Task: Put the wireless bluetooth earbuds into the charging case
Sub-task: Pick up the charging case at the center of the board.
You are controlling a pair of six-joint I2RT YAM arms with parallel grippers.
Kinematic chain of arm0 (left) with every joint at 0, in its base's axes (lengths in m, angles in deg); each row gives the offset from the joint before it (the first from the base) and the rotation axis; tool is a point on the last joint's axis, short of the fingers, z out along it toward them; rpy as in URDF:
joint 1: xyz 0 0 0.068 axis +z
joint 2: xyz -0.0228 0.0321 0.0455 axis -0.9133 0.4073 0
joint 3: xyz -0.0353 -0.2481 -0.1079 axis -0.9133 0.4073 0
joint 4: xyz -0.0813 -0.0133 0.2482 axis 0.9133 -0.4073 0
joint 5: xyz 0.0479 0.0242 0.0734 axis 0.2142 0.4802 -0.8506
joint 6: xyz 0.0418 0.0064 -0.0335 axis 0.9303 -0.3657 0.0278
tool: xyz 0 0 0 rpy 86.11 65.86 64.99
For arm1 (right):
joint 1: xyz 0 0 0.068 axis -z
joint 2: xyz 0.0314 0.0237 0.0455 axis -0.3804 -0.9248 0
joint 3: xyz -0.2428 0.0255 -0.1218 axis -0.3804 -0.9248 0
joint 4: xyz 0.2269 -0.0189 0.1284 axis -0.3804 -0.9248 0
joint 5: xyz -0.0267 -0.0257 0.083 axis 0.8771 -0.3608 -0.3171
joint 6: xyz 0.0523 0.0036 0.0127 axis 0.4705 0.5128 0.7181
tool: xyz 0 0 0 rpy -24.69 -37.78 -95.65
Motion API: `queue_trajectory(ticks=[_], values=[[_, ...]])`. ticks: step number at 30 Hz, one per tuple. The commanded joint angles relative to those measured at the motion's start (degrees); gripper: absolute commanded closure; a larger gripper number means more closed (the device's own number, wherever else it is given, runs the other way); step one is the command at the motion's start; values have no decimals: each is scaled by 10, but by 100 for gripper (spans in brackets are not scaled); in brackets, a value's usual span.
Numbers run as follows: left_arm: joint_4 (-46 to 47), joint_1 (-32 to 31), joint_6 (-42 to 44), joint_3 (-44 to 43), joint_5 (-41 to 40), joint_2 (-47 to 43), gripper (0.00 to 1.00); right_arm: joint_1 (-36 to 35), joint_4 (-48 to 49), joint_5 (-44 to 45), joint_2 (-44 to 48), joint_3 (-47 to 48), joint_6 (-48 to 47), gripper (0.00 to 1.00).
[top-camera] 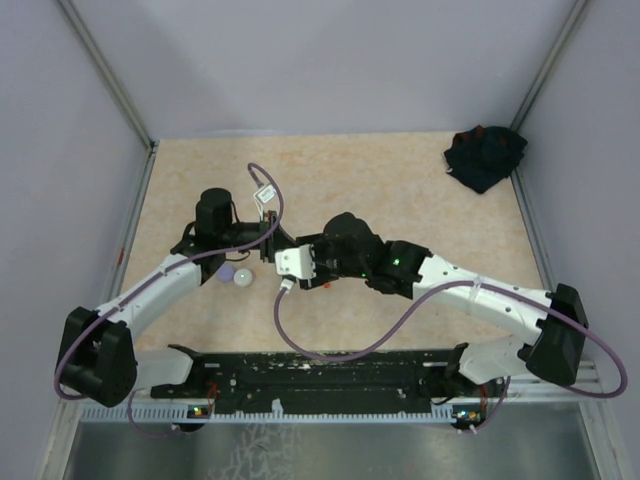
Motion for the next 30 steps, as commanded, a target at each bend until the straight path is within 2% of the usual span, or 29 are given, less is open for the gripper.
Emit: queue_trajectory(ticks=[1, 4, 10, 14, 18, 22, 26, 30], values=[[8, -3, 23, 3, 20, -1, 90, -10, 25, 19, 7, 21, 0, 48], [-12, -2, 50, 2, 15, -6, 95, -10, 23, 40, 25, 12, -1, 40], [-46, 0, 106, 2, -16, -32, 97, -10, 46, 67, 79, -24, 4, 28], [-33, 0, 136, 17, -61, -70, 97, 3, 46, 53, 105, -32, 57, 25], [31, 1, 139, 52, -92, -115, 98, 49, 60, -37, 127, -36, 167, 20], [127, 2, 132, 108, -120, -165, 98, 100, 125, -148, 148, -71, 276, 19], [214, 2, 118, 153, -136, -206, 99, 138, 206, -253, 156, -108, 356, 22], [256, 2, 113, 171, -138, -229, 98, 165, 279, -329, 147, -131, 431, 26]])
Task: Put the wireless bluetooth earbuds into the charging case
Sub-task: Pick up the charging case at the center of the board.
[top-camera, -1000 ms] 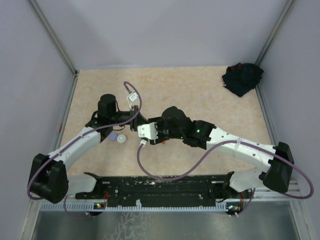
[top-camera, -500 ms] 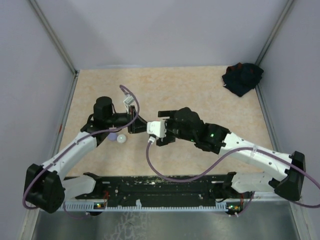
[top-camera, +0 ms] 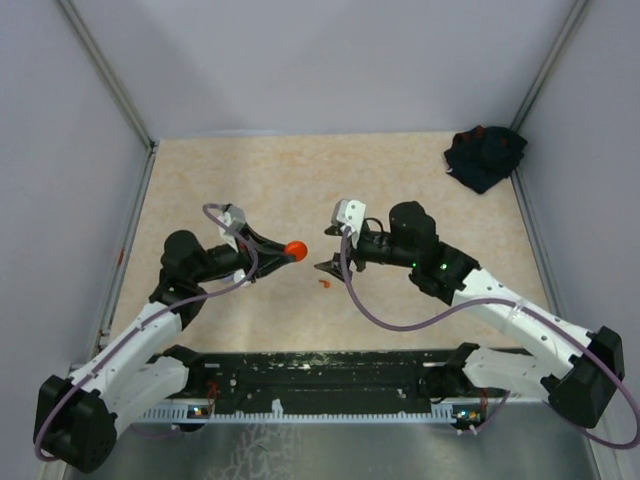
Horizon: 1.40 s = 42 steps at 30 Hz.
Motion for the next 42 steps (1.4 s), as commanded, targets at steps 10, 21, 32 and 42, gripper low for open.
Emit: queue_trajectory(ticks=[10, 21, 32, 42], values=[[238, 2, -62, 48, 46, -29, 97, 25, 219, -203, -49, -14, 171, 37], [294, 2, -95, 56, 79, -20, 96, 25, 232, -240, -77, -5, 179, 56], [305, 2, -105, 55, 94, -11, 95, 25, 222, -258, -84, 8, 182, 83], [170, 2, -20, 17, 118, -18, 76, 25, 44, -232, -76, 76, 104, 100]])
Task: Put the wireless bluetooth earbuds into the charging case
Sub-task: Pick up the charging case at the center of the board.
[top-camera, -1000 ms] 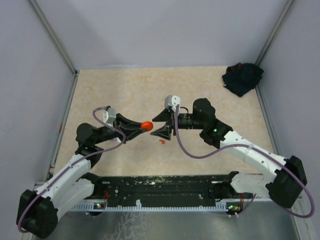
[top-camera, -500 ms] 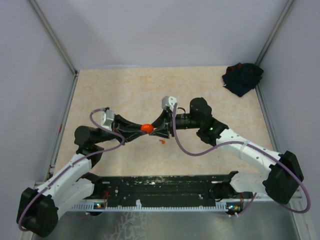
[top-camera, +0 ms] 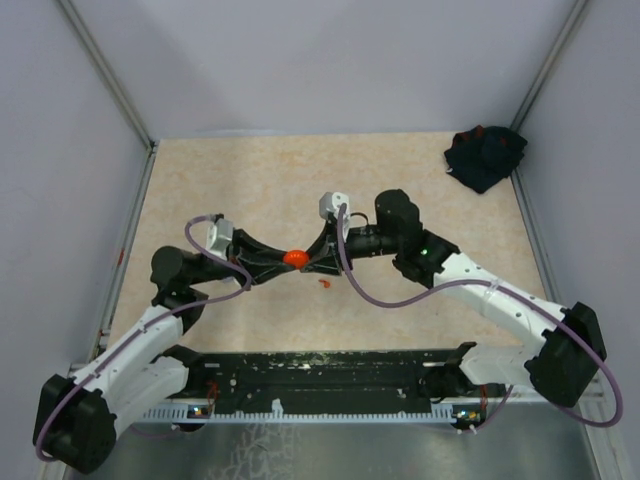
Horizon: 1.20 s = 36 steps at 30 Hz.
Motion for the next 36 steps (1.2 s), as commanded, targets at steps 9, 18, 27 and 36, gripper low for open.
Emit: queue_trajectory(ticks=[9, 18, 27, 36], values=[[-142, 0, 101, -43, 39, -18, 62, 3, -295, 55, -24, 166, -127, 100], [-126, 0, 83, -43, 59, -5, 56, -20, -381, 71, -62, 223, -161, 100], [-126, 0, 87, -42, 56, -7, 55, -38, -410, 87, -88, 253, -168, 100], [-138, 0, 95, -44, 55, -8, 56, -47, -433, 97, -105, 274, -177, 100]])
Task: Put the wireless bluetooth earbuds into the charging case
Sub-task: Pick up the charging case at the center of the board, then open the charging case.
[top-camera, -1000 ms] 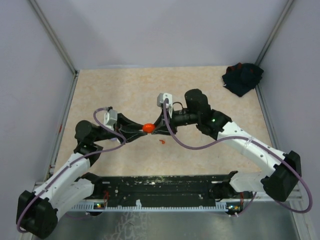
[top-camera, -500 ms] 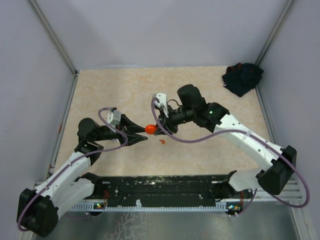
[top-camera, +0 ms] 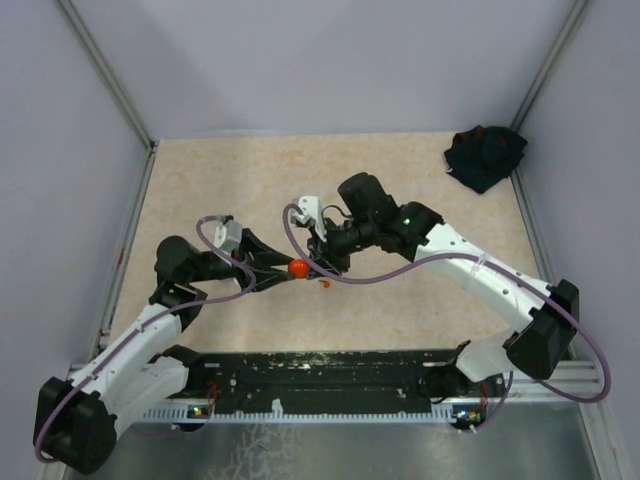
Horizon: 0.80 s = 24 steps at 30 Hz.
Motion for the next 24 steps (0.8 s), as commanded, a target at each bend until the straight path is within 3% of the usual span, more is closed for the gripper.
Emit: queue_trajectory(ticks=[1, 24], values=[[1, 0, 10, -15, 12, -3, 57, -5, 2, 3, 3, 38, -10, 100], [-37, 0, 15, -27, -5, 7, 56, -5, 26, 15, 19, 34, 0, 100]])
